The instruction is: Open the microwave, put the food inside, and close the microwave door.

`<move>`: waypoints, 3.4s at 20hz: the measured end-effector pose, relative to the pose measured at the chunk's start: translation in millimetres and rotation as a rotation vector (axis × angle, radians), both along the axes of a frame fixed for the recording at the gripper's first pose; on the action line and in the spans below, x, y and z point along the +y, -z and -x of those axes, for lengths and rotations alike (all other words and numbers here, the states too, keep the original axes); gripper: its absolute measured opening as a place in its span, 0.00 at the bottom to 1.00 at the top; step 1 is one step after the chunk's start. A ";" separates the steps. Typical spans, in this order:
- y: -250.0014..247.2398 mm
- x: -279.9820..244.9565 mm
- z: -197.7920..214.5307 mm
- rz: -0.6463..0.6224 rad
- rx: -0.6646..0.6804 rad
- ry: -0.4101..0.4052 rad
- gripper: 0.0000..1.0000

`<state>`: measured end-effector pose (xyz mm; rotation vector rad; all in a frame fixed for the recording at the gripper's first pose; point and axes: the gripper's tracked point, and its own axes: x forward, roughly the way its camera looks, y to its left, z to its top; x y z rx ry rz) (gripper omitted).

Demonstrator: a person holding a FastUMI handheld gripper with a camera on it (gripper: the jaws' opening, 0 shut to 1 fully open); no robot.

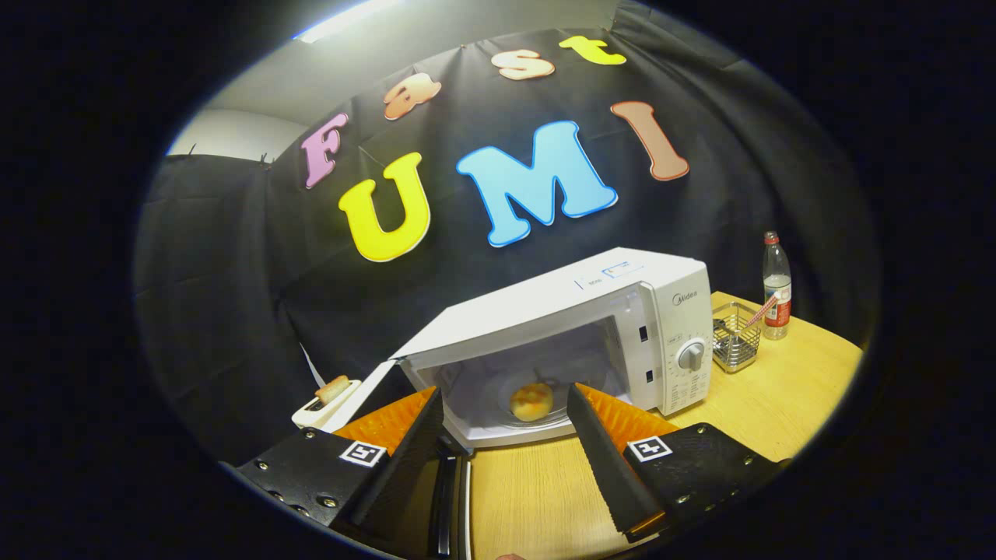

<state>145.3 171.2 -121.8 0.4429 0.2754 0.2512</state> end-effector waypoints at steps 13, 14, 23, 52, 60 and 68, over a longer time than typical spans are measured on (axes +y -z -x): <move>-81.0 51.4 137.4 0.093 -0.183 -0.167 0.93; -82.7 61.4 145.0 0.095 -0.188 -0.189 0.88; -39.5 143.4 200.0 0.168 -0.105 -0.388 0.07; 58.7 89.1 134.7 0.266 0.118 -0.371 0.03; 64.3 34.4 84.6 0.248 0.139 -0.265 0.03; 72.1 -0.3 34.8 0.251 0.143 -0.220 0.03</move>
